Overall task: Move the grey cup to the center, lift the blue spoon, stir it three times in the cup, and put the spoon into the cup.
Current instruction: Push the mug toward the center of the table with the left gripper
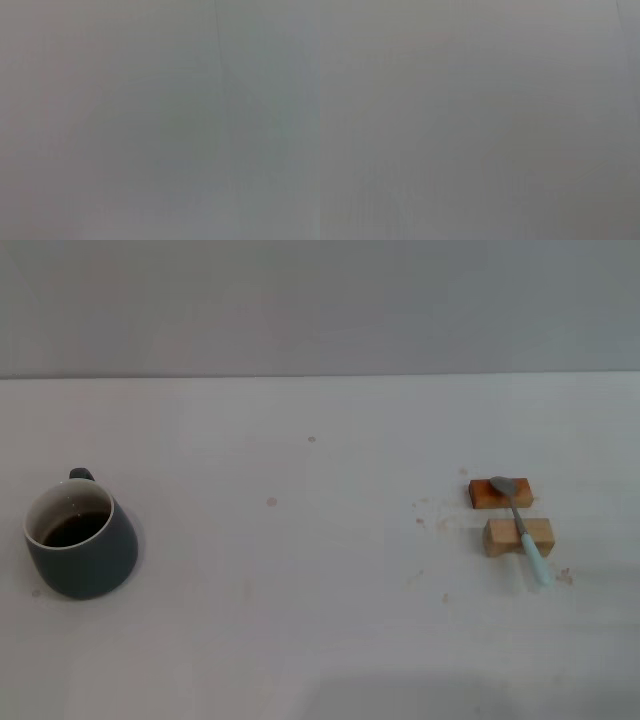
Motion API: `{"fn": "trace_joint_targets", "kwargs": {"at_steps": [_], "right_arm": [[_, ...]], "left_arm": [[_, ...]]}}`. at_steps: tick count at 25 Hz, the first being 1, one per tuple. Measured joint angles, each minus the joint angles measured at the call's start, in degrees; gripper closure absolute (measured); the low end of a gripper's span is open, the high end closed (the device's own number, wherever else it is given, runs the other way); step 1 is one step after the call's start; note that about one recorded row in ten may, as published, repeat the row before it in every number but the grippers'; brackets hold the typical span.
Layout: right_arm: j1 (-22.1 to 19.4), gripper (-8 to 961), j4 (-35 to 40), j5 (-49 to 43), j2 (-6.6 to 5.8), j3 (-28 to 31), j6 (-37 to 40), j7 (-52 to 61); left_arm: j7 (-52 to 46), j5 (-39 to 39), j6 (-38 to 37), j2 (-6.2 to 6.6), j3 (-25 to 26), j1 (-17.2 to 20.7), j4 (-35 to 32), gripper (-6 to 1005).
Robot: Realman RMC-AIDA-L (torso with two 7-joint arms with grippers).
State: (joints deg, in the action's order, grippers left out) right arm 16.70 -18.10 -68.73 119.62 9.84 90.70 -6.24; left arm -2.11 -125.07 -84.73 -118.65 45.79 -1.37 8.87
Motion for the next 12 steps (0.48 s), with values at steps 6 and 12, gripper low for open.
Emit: {"fn": "trace_joint_targets", "kwargs": {"at_steps": [6,12], "right_arm": [[0.0,118,-0.1,0.0,0.00,-0.1,0.0,0.0],[0.0,118,-0.2,-1.3,0.00,-2.9,4.1,-0.1]], "left_arm": [[0.0,0.0,0.1,0.00,0.0,0.0,0.0,1001],[0.2,0.0,0.3,0.02,0.0,-0.4,-0.2,1001]]}}
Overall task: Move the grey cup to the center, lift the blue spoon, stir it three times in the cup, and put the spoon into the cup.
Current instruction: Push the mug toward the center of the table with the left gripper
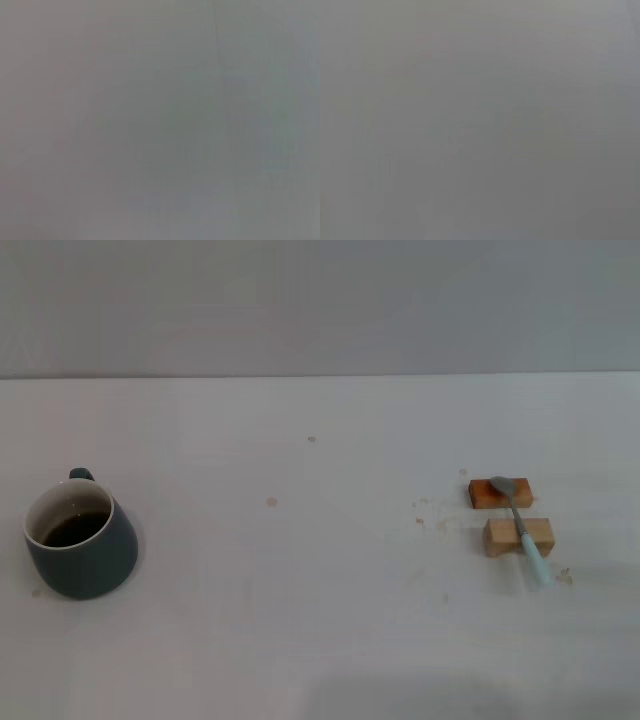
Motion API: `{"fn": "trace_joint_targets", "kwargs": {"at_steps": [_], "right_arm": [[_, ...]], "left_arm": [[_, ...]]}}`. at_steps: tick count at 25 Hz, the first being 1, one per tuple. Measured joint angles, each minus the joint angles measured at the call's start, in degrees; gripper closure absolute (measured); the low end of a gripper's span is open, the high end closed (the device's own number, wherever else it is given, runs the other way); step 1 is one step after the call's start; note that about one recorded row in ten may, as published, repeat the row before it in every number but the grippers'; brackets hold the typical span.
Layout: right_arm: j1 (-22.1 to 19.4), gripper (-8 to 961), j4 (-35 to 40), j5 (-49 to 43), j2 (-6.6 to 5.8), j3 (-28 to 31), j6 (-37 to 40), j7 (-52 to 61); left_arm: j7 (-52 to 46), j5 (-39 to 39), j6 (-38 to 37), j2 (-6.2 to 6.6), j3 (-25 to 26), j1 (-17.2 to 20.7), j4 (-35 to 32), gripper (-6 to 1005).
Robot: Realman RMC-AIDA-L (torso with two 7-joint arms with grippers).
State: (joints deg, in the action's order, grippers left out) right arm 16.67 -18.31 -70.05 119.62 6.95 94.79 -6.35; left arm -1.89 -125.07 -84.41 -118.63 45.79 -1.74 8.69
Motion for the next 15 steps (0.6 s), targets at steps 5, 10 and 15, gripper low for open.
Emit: {"fn": "trace_joint_targets", "kwargs": {"at_steps": [5,10,15], "right_arm": [[-0.6,118,-0.3,-5.2,-0.22,-1.9,1.9,-0.7],[-1.0,118,-0.7,-6.0,-0.20,-2.3,2.4,-1.1],[-2.4,118,-1.2,-6.3,-0.21,-3.7,3.1,-1.1]], "left_arm": [[-0.1,0.2,0.2,0.28,0.1,-0.7,-0.2,1001],[-0.2,0.5,-0.2,0.31,0.4,-1.6,0.2,1001],[0.1,0.4,0.5,0.29,0.6,-3.3,-0.2,1001]]}}
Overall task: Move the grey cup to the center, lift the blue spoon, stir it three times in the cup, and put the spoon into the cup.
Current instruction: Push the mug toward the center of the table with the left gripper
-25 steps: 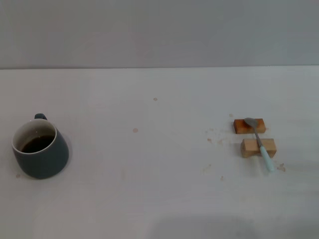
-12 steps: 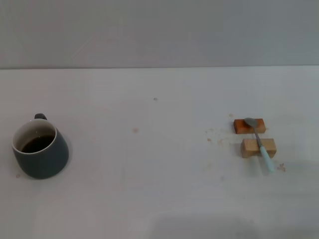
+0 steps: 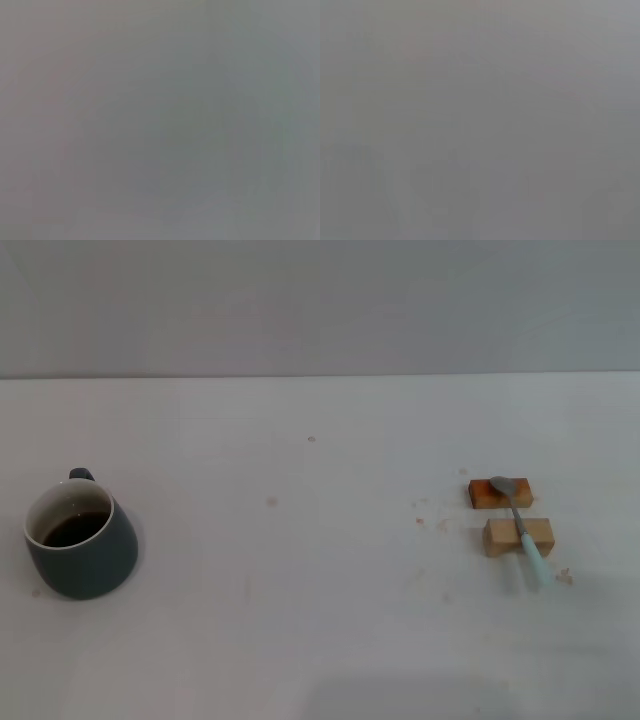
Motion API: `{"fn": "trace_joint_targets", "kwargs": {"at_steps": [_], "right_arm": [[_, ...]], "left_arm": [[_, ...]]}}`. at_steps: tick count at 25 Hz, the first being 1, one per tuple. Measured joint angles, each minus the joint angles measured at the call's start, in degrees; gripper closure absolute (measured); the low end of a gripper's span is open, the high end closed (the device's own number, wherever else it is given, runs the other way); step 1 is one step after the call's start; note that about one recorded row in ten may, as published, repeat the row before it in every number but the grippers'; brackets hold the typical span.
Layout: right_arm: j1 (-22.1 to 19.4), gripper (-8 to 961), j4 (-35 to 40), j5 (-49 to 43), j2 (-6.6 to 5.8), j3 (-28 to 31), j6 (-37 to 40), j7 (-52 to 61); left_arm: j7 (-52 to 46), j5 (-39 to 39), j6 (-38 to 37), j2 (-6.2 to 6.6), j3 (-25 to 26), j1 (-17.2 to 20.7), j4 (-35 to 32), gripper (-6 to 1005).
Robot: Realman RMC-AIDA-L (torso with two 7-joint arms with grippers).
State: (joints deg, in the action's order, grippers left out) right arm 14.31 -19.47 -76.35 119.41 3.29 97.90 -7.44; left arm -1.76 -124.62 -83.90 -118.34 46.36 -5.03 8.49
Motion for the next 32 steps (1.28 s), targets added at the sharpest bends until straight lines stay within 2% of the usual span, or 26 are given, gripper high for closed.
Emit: {"fn": "trace_joint_targets", "kwargs": {"at_steps": [7,14,20,32], "right_arm": [[-1.7,119,-2.1,-0.4,0.06,-1.1,2.7,0.1],[-2.5,119,-2.0,-0.4,-0.13,-2.5,4.6,0.4],[-2.3,119,-2.2,-0.5,-0.09,-2.3,4.7,0.4],[-0.8,119,-1.9,-0.3,-0.07,-2.0,4.7,0.5]], "left_arm": [[0.3,0.0,6.1,0.16,0.3,-2.9,-0.4,1001],[2.0,-0.1,11.6,0.10,0.9,-7.3,-3.8,1001],[9.0,-0.3,13.0,-0.01,0.6,-8.6,-3.3,1001],[9.4,-0.5,15.4,-0.13,-3.0,-10.1,-3.3,1001]]}}
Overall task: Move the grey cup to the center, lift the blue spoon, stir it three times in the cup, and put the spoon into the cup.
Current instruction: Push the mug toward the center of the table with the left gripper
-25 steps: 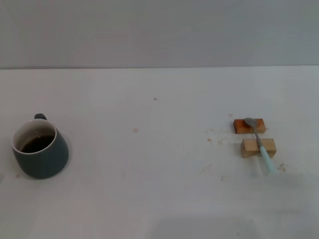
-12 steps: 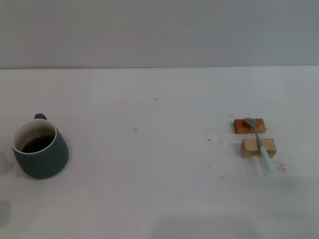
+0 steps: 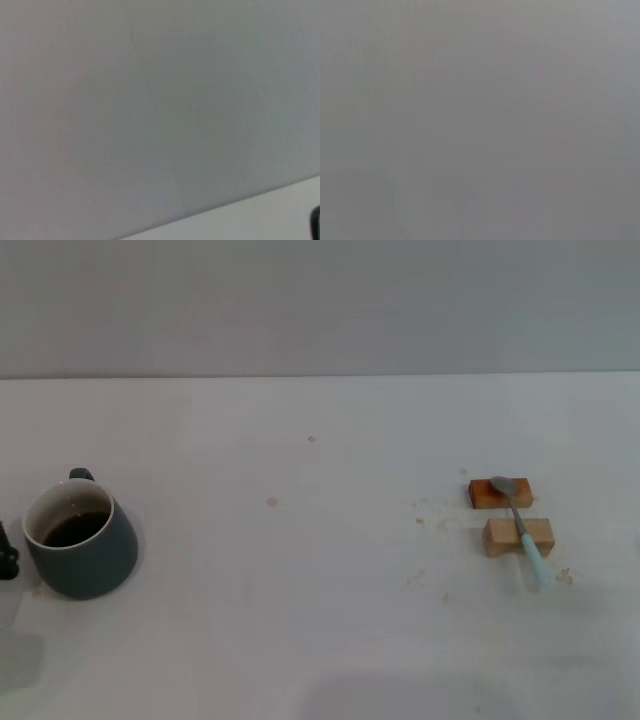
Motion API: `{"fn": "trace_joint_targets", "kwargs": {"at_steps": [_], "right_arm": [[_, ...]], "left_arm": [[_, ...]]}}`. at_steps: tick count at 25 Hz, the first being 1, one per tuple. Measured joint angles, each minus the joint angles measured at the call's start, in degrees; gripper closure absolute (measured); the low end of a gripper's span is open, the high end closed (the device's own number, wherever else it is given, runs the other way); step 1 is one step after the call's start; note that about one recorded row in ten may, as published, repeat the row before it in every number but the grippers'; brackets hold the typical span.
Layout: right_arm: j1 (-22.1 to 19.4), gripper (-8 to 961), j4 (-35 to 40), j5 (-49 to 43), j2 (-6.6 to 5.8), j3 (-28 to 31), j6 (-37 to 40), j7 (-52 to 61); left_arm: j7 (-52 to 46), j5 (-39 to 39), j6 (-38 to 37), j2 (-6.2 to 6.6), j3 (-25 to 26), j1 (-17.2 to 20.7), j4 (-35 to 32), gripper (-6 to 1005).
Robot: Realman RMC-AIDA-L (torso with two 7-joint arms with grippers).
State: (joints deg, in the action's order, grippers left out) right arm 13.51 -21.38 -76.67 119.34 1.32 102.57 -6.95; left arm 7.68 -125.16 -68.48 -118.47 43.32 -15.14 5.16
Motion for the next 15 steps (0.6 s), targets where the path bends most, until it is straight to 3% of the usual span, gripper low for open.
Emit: {"fn": "trace_joint_targets", "kwargs": {"at_steps": [15], "right_arm": [[0.6,119,0.2,0.4,-0.08,0.1,-0.2,0.0]], "left_arm": [[0.1,0.0,2.2,0.00,-5.9,-2.1,0.3,1001]]}}
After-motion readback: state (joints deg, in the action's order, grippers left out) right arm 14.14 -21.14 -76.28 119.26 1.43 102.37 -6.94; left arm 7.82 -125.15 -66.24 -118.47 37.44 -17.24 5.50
